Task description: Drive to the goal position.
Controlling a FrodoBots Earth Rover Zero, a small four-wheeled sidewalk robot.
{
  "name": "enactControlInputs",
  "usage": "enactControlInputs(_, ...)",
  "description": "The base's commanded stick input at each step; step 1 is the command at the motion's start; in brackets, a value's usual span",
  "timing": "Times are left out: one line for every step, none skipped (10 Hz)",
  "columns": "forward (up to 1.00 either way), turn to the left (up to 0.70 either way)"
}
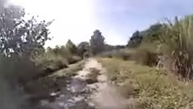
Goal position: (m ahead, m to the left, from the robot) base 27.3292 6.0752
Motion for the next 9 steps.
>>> enactControlInputs(0.85, 0.0)
enactControlInputs(0.85, 0.0)
enactControlInputs(0.85, 0.0)
enactControlInputs(0.85, 0.3)
enactControlInputs(0.85, 0.34)
enactControlInputs(0.85, 0.34)
enactControlInputs(0.85, 0.34)
enactControlInputs(0.85, 0.0)
enactControlInputs(0.85, 0.0)
